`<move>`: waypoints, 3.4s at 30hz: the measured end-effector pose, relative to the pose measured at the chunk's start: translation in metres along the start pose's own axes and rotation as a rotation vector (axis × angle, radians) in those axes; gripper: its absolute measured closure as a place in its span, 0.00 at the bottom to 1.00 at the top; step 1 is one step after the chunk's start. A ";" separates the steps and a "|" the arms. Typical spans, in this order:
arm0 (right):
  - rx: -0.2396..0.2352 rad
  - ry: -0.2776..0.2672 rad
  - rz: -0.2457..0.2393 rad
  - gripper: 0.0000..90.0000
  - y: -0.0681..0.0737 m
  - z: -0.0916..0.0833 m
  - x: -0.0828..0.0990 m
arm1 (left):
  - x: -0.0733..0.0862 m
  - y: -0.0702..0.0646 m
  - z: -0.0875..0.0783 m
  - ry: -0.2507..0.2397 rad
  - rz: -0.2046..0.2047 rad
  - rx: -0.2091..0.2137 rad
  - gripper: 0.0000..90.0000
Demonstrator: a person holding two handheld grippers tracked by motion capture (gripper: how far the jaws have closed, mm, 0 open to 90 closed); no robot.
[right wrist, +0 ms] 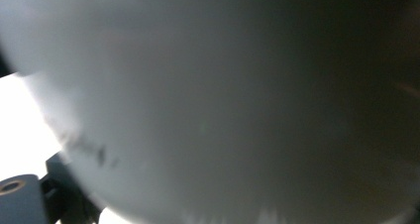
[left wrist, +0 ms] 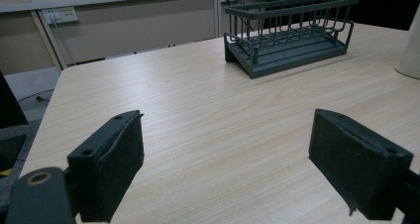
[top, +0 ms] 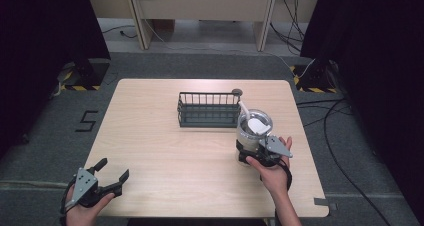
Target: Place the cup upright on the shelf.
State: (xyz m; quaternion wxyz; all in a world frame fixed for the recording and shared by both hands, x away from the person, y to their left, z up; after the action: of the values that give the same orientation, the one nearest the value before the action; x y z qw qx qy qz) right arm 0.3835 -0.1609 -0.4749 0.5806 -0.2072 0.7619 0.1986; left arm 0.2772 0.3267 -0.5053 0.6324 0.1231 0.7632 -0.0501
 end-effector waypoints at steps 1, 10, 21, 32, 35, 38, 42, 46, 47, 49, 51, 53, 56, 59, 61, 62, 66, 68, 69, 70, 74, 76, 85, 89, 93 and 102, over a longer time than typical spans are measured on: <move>0.000 0.001 0.000 0.06 0.000 0.001 0.000 | 0.000 0.000 0.000 0.001 0.001 0.001 0.15; -0.013 -0.002 -0.018 0.08 -0.002 0.004 0.000 | 0.000 -0.001 0.001 0.004 0.003 0.006 0.15; -0.029 0.032 -0.013 0.08 0.002 0.009 -0.007 | 0.001 0.001 0.001 0.004 -0.003 0.003 0.15; -0.050 0.017 -0.028 0.08 0.014 0.014 -0.020 | 0.000 0.001 0.000 0.002 -0.005 0.000 0.15; -0.055 0.005 -0.029 0.08 0.017 0.014 -0.026 | 0.000 0.001 0.000 0.001 -0.006 0.000 0.15; -0.057 -0.003 -0.028 0.08 0.018 0.014 -0.029 | 0.000 0.001 0.000 0.001 -0.006 -0.001 0.15; -0.057 -0.018 -0.032 0.08 0.019 0.015 -0.036 | 0.000 0.001 0.000 0.000 -0.009 0.000 0.15; -0.059 -0.026 -0.028 0.08 0.021 0.016 -0.043 | 0.000 0.001 0.000 0.001 -0.007 0.000 0.15; -0.059 -0.026 -0.028 0.08 0.021 0.016 -0.043 | 0.000 0.001 0.000 0.001 -0.007 0.000 0.15; -0.060 -0.029 -0.026 0.08 0.022 0.016 -0.045 | 0.000 0.001 0.000 0.000 -0.009 0.001 0.15; -0.062 -0.030 -0.030 0.08 0.024 0.018 -0.048 | 0.000 0.001 0.000 0.003 -0.010 0.002 0.15; -0.064 -0.033 -0.032 0.08 0.025 0.019 -0.050 | 0.000 0.001 0.000 0.001 -0.010 0.002 0.15; -0.064 -0.035 -0.031 0.08 0.026 0.020 -0.052 | 0.000 0.001 0.000 0.001 -0.009 0.001 0.15; -0.065 -0.047 -0.036 0.08 0.027 0.022 -0.055 | 0.000 0.001 0.000 0.001 -0.009 0.001 0.15; -0.067 -0.050 -0.034 0.08 0.028 0.023 -0.058 | 0.000 0.001 0.000 0.000 -0.011 0.000 0.15; -0.067 -0.051 -0.033 0.08 0.028 0.024 -0.059 | 0.000 0.001 0.000 0.000 -0.010 0.000 0.15; -0.066 -0.055 -0.033 0.08 0.029 0.027 -0.064 | 0.000 0.002 0.000 0.000 -0.011 -0.001 0.15; -0.067 -0.057 -0.033 0.08 0.029 0.028 -0.066 | 0.000 0.002 0.000 0.000 -0.011 -0.001 0.15; -0.068 -0.060 -0.036 0.08 0.030 0.029 -0.069 | 0.000 0.002 0.000 0.000 -0.010 -0.001 0.15; -0.070 -0.062 -0.038 0.08 0.030 0.030 -0.070 | 0.000 0.002 0.000 0.000 -0.010 -0.001 0.15; -0.067 -0.065 -0.040 0.08 0.031 0.032 -0.075 | 0.000 0.002 0.000 0.000 -0.012 -0.001 0.15; -0.070 -0.068 -0.041 0.08 0.032 0.036 -0.079 | 0.000 0.002 0.000 -0.002 -0.015 -0.001 0.15; -0.084 -0.063 -0.047 0.08 0.039 0.047 -0.086 | 0.000 0.002 0.000 0.000 -0.013 0.002 0.15; -0.087 -0.062 -0.045 0.08 0.041 0.053 -0.088 | 0.000 0.003 0.000 -0.001 -0.016 0.001 0.15; -0.088 -0.062 -0.042 0.08 0.042 0.056 -0.090 | 0.000 0.002 0.000 -0.002 -0.016 0.001 0.15; -0.095 -0.069 -0.039 0.08 0.045 0.064 -0.100 | 0.000 0.003 -0.001 -0.003 -0.015 0.000 0.15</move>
State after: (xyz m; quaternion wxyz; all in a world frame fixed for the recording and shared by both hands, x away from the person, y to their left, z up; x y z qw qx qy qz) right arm 0.4341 -0.0804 -0.3912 0.5999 -0.2426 0.7268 0.2304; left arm 0.2775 0.3296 -0.5049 0.6332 0.1171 0.7631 -0.0552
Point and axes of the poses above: each handheld gripper's, and its own axes: z roughly forward along the jaws, x roughly out of its underside, y roughly to its left, the point moved 1 cm from there along z, roughly forward along the jaws, and after that the axes turned 9 degrees about -x, right-handed, at the moved point
